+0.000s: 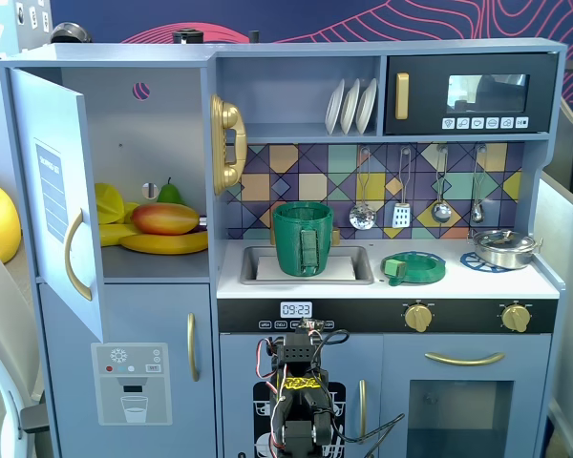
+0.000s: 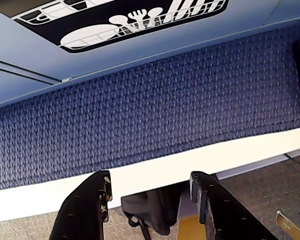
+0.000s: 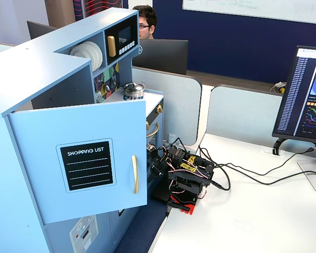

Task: Pick up the green pineapple from the left cabinet and place it in the green recipient

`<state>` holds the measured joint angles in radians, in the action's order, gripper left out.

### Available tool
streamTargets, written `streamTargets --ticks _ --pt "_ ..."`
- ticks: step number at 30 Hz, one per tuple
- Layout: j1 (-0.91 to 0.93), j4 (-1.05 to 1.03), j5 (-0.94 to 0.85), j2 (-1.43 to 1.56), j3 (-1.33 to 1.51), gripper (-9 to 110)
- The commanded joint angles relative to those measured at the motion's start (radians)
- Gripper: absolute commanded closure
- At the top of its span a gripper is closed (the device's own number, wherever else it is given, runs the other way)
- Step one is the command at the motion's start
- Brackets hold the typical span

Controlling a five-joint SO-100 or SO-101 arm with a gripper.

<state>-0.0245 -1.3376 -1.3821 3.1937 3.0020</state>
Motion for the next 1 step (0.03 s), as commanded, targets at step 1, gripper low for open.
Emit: streamTargets --ticks 1 --pt "-0.009 -0.170 0.044 -0.015 -0.005 90"
